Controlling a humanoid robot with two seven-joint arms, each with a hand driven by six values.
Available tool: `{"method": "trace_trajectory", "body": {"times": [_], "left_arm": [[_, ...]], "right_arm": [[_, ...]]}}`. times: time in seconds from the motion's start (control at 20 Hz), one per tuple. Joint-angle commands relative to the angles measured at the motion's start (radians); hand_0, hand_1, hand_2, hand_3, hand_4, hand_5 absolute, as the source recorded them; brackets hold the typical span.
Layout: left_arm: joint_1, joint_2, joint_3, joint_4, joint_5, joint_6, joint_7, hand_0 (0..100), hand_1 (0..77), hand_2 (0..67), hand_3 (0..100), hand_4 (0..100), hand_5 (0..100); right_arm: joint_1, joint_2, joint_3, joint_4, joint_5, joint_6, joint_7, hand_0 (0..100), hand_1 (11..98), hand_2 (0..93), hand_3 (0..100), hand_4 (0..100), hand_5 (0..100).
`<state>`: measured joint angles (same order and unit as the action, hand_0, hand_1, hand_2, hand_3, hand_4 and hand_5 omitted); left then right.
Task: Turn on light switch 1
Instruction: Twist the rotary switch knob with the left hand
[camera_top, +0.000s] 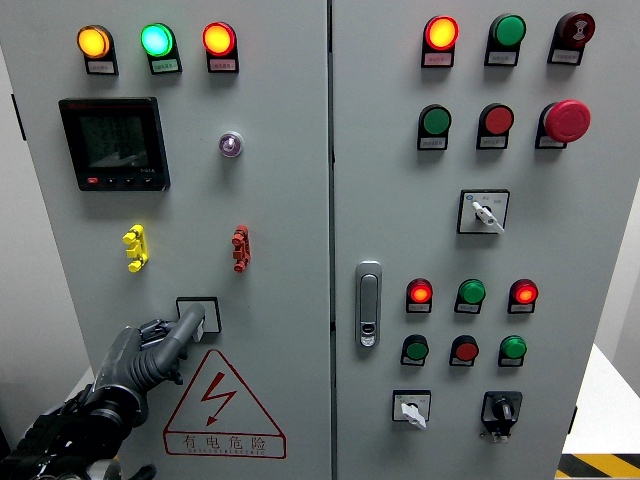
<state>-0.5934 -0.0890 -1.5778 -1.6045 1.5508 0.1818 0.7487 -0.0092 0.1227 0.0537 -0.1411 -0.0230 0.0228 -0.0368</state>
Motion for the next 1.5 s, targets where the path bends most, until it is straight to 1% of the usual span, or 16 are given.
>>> {"method": "trace_trajectory", "body": {"times": [0.0,0.2,0.25,0.3,0.4,0.5,0.6,0.7,0.75,1.0,1.05,1.15,1.2,1.3,1.35,1.45], "left_arm": [[-0.003,0.000,0.001,0.000,0.000,-0.001,0.001,36,50.2,50.8,90,100,81],[-0.003,0.000,0.001,0.000,0.000,-0.001,0.001,46,51.3,50.9,90,100,81],[-0.003,0.000,0.001,0.000,0.000,-0.001,0.001,48,51.8,50.9,91,100,81],[-0.003,0.000,0.002,0.000,0.000,-0.001,0.006,49,51.9,50.9,91,100,81],[-0.003,0.000,0.005,0.000,0.000,-0.001,0.011,51,52.4,50.9,91,100,81],[-0.003,0.000,0.007,0.000,0.000,-0.001,0.011,53,52.5,50.9,91,100,81],[-0.003,0.000,0.007,0.000,0.000,-0.001,0.011,54,52.5,50.9,91,100,81],[-0.003,0.000,0.007,0.000,0.000,-0.001,0.012,54,52.7,50.9,91,100,81],[-0.003,0.000,0.007,0.000,0.000,-0.001,0.012,54,52.7,50.9,91,100,81],[-0.005,0.000,0.007,0.000,0.000,-0.001,0.012,55,52.7,51.0,91,100,81],[-0.005,0.000,0.007,0.000,0.000,0.001,0.012,55,52.5,51.0,91,100,81],[-0.003,0.000,0.007,0.000,0.000,0.002,0.011,56,50.8,51.1,91,100,81],[-0.003,0.000,0.007,0.000,0.002,0.002,0.012,59,47.3,51.1,91,100,81],[-0.003,0.000,0.007,0.000,0.000,0.002,0.012,61,43.8,51.2,91,100,81],[-0.003,0.000,0.007,0.000,0.000,0.002,0.012,60,42.3,51.1,91,100,81],[-0.003,0.000,0.007,0.000,0.000,0.002,0.011,52,41.6,51.1,91,100,81]], "right_arm": [[0.000,0.0000,0.000,0.000,0.000,0.000,0.000,0,19.6,0.0,20,19,10],[0.000,0.0000,0.000,0.000,0.000,0.000,0.000,0,19.7,0.0,20,19,10],[0.000,0.0015,0.000,0.001,0.000,0.000,0.000,0,19.7,0.0,20,19,10],[0.000,0.0000,0.000,0.000,0.000,-0.001,0.000,0,19.7,0.0,20,19,10],[0.000,0.0015,0.000,0.000,0.000,-0.001,0.000,0,19.6,0.0,20,19,10],[0.000,0.0000,0.000,0.001,0.000,0.000,0.000,0,20.1,0.0,20,19,10],[0.000,0.0000,0.000,0.000,0.000,-0.001,0.000,0,20.1,0.0,20,19,10],[0.000,0.0015,0.000,0.000,0.000,-0.001,0.000,0,19.7,0.0,20,19,10],[0.000,0.0000,0.000,0.000,0.000,0.000,0.000,0,19.9,0.0,20,19,10],[0.000,0.0000,0.000,0.001,0.000,0.000,0.000,0,19.7,0.0,20,19,10],[0.000,0.0015,0.000,0.000,0.000,0.000,0.000,0,19.4,0.0,20,19,10],[0.000,0.0000,0.000,0.000,0.000,-0.001,0.000,0,19.4,0.0,20,19,10],[0.000,0.0000,0.000,0.000,0.000,-0.001,0.000,0,19.5,0.0,20,19,10],[0.000,0.0015,0.000,0.001,0.000,0.000,0.000,0,19.7,0.0,20,19,10],[0.000,0.0000,0.000,0.000,0.000,-0.001,0.000,0,19.8,0.0,20,19,10],[0.000,0.0000,0.000,0.000,0.000,0.000,0.000,0,19.8,0.0,20,19,10]]}}
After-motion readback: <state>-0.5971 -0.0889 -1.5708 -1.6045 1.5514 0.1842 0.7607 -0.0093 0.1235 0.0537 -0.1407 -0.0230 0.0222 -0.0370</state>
